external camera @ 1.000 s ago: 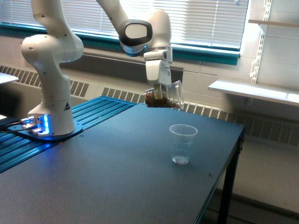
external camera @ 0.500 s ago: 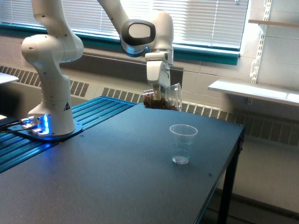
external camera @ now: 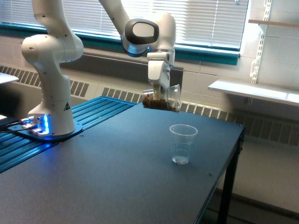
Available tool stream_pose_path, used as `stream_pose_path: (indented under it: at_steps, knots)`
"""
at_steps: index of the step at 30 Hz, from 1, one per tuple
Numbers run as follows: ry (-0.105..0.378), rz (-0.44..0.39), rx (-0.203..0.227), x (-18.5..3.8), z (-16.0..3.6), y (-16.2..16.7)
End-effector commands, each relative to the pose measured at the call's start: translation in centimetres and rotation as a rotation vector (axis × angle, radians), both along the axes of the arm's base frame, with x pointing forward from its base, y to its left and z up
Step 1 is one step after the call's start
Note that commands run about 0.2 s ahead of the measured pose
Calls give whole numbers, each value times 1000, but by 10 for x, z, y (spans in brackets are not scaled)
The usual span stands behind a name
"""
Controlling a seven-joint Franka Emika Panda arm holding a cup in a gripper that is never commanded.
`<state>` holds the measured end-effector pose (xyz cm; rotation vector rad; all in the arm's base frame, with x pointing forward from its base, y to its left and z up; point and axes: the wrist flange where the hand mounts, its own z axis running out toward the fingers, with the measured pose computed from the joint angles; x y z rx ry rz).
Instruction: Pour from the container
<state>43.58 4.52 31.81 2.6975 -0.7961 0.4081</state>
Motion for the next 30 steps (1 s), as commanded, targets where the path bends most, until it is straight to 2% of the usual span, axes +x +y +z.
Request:
stream_pose_path:
  at_steps: [1, 30]
  knots:
    - [9, -7, -21, 1, -3, 4]
    - [58, 17, -71, 8, -10, 17]
